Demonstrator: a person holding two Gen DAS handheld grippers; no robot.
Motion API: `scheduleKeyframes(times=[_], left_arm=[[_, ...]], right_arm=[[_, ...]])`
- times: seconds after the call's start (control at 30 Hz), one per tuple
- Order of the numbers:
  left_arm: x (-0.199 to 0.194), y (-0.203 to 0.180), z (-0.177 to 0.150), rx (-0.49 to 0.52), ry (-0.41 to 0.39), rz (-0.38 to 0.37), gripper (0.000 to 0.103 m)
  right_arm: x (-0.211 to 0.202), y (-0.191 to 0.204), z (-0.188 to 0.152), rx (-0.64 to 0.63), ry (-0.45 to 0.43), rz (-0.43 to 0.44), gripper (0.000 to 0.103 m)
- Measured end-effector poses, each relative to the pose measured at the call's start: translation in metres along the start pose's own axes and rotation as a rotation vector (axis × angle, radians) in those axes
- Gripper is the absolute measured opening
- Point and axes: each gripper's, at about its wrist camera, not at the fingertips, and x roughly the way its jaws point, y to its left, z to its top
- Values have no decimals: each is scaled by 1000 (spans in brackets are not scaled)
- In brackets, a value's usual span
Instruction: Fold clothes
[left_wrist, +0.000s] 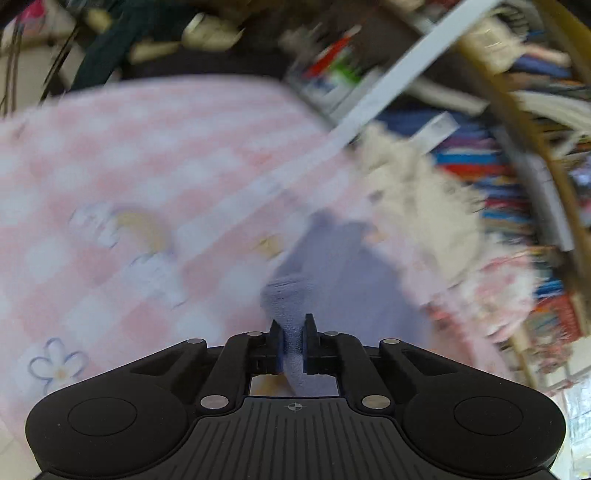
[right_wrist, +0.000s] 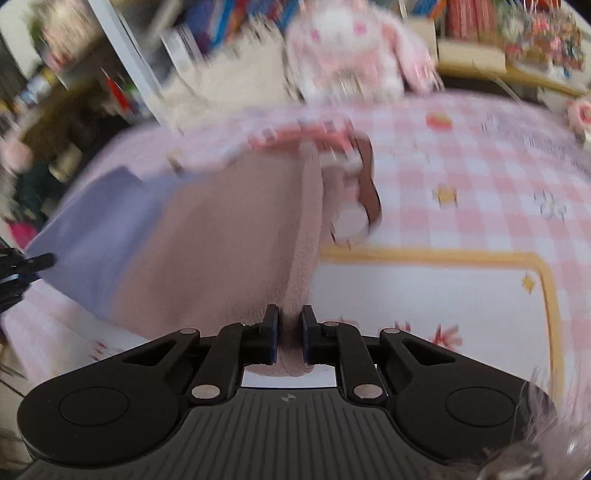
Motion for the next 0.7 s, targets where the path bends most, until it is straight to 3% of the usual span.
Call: scheduleKeyframes(times=[0.13, 0.4, 0.7], left_arm=[[1, 8, 6, 0, -28, -47, 12], [19, 28, 10, -95, -1, -79, 29], [24, 37, 12, -164, -15, -151, 34]], right_arm=[[9, 2, -2, 50, 28, 3, 12], [17, 17, -4, -2, 0, -52, 17], [24, 34, -5, -57, -27, -111, 21]])
